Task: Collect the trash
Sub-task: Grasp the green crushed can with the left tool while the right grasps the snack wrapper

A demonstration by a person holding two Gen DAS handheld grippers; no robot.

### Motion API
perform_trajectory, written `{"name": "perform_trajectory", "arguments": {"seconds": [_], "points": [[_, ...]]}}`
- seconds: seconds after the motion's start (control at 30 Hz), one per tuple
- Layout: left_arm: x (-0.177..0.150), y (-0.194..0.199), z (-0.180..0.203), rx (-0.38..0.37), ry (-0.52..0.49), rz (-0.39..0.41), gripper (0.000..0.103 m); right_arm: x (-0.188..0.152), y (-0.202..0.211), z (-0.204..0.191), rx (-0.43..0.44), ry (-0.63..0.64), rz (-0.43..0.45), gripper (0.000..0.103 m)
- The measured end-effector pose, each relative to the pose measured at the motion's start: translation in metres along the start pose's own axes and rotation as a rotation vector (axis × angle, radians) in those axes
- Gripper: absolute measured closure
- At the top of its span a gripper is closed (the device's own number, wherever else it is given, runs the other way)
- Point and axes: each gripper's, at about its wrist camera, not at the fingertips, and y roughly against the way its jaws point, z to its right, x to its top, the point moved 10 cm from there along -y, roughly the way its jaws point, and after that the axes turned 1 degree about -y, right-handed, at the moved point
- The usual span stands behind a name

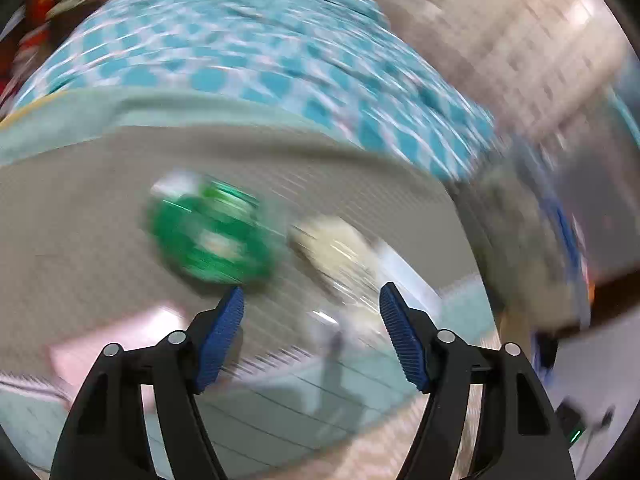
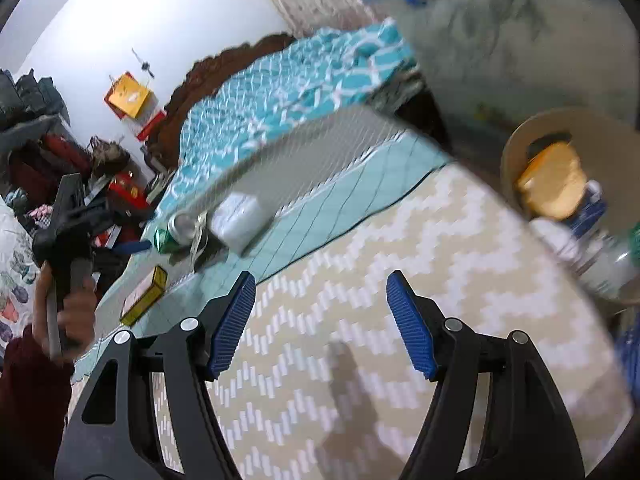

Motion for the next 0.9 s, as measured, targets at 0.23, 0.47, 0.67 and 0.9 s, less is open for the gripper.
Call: {"name": "perform_trajectory", "arguments": {"seconds": [0.23, 0.47, 0.67, 0.9], "points": [[0.059, -0.021, -0.072, 0.024, 0.144, -0.001, 0.036, -0.003, -0.006, 0.003, -0.033, -0.015, -0.003, 0.033], [0.049, -0.077, -0.06, 0.135, -0.025, -0.101, 0.052, 0.001, -0.01, 0.002, -0.035, -0.004, -0.012, 0.033], [0.001, -0.086, 0.026, 0.086, -0.371, -0.153, 0.055, 0.001, -0.01, -0.001, -0.033, 0.001, -0.011, 0.033], [-0.106, -0.07, 0.114, -0.038, -0.66, -0.218, 0.055, 0.001, -0.006, -0.001, -0.017, -0.009, 0.009, 0.033]]}}
